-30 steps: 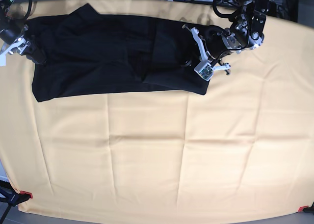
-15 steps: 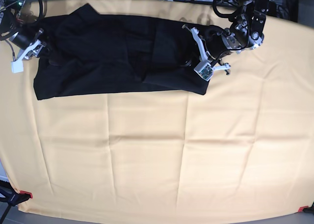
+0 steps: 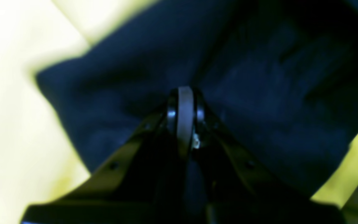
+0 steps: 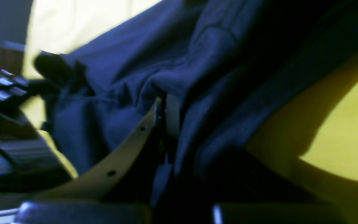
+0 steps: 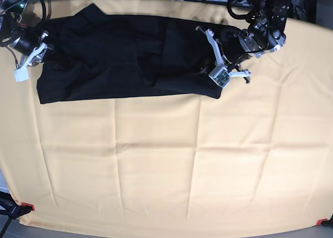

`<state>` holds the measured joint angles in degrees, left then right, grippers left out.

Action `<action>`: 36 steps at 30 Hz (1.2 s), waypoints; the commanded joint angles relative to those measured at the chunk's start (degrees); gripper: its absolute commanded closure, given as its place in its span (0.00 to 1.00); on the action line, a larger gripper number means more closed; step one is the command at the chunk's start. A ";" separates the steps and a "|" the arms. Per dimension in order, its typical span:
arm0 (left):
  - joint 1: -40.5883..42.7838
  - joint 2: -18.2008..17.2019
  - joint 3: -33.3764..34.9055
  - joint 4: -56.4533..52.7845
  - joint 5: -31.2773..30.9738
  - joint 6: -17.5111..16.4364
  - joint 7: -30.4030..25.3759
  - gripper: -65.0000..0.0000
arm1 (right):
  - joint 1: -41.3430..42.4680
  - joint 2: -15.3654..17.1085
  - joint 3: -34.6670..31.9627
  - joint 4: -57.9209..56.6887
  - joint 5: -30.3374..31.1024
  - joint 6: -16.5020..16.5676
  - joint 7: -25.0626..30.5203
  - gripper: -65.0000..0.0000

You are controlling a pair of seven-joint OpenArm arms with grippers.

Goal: Fold the T-shirt properly
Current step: 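Lift the other shirt end with the right gripper and fold it over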

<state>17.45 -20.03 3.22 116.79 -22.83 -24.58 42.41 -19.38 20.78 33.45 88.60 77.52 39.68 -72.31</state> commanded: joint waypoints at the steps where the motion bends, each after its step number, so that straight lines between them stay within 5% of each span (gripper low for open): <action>1: -0.15 -0.28 -0.90 1.55 -1.77 -0.20 -0.17 1.00 | 0.15 1.01 0.35 2.12 0.42 0.32 0.46 1.00; 11: 0.02 -0.28 -10.60 2.34 -7.87 -0.20 1.84 1.00 | -0.07 1.33 7.45 17.73 -10.64 0.32 0.74 1.00; 19: 0.00 -0.31 -14.14 2.34 -11.37 -0.22 3.67 1.00 | -0.96 5.60 8.98 20.44 -23.23 0.17 7.04 1.00; 25: 0.98 -0.28 -14.14 2.34 -11.41 -0.22 3.96 1.00 | -0.98 7.32 9.01 22.88 -29.99 -4.81 8.24 1.00; 30: 1.51 -0.28 -14.12 2.34 -11.80 -0.24 3.96 1.00 | -0.98 5.33 9.01 28.61 -23.10 -6.91 6.80 1.00; 36: 2.73 -0.28 -14.14 2.34 -11.78 -0.22 3.96 1.00 | -0.96 -0.85 8.98 35.04 -3.98 -2.95 -0.68 1.00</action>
<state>20.47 -19.86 -10.59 117.99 -33.67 -24.58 47.79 -20.62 18.96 41.91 122.69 72.49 36.67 -74.48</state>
